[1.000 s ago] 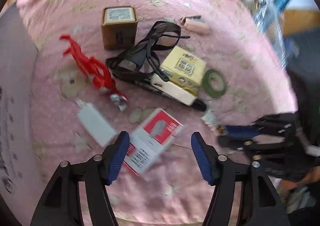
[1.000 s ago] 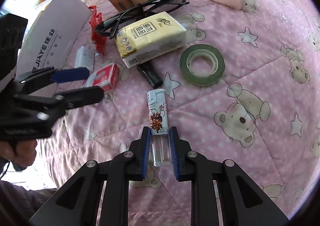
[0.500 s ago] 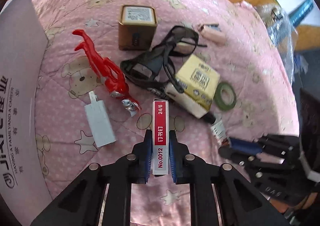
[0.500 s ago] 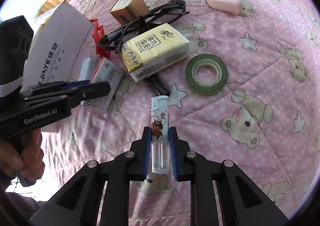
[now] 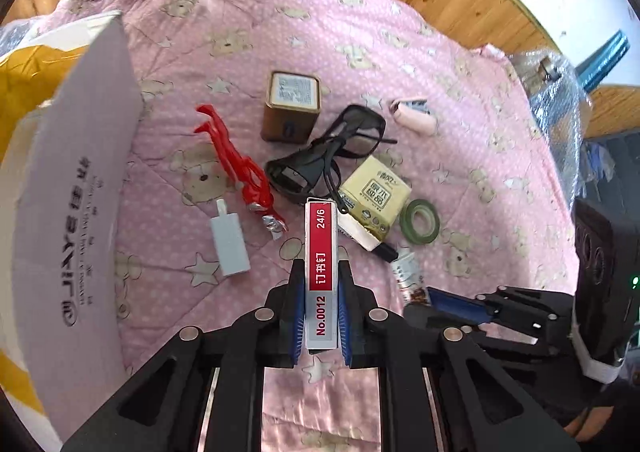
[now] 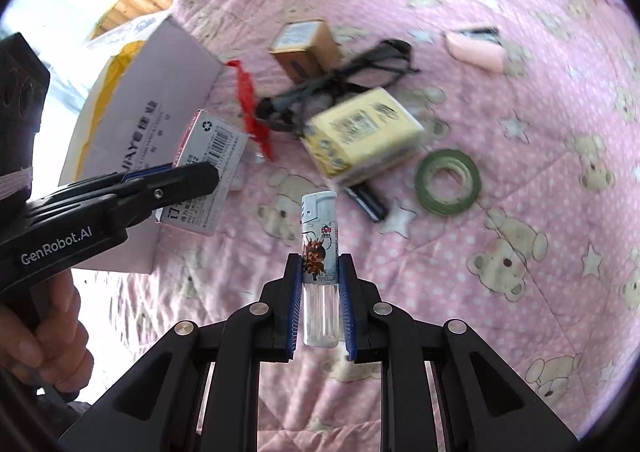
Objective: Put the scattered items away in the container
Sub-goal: 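Carry the lighter and staples box into the cardboard box and open both tools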
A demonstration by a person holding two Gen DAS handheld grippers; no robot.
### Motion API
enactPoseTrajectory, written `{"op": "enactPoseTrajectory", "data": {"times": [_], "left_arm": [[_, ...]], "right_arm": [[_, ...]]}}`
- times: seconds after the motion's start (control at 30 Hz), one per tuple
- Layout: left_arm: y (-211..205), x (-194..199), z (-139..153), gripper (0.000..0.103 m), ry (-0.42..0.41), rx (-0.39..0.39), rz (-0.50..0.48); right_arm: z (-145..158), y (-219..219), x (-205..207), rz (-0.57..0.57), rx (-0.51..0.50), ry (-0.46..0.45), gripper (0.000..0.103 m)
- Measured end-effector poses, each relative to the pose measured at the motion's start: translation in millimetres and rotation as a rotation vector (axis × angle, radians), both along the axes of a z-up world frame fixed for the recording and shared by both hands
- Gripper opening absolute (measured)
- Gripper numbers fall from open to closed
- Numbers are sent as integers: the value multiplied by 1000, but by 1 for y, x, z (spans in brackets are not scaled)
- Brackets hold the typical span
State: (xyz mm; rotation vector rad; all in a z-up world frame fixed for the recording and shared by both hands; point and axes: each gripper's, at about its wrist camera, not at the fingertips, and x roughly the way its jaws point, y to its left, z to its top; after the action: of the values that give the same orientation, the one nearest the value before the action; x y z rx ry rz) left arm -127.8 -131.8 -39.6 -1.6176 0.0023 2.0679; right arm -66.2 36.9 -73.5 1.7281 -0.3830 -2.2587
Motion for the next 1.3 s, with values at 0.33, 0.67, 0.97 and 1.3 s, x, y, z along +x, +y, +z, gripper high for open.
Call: {"op": "enactPoseTrajectory", "data": {"times": [0.33,0.67,0.97,1.3], "left_arm": [[-41,5,40,15,54,61,104],[-92,1,82,15,118,135,241],[-148,2,102,15,156,176,389],[-215,4,106,15,165,175,565]], "right_arm": [[40,-46,-8,95,42,76,19],[85,-107,-38,214,61,168,19],[118,-170,-56,342,58,243,19],[133,-235,-68,462,54,282,19]]}}
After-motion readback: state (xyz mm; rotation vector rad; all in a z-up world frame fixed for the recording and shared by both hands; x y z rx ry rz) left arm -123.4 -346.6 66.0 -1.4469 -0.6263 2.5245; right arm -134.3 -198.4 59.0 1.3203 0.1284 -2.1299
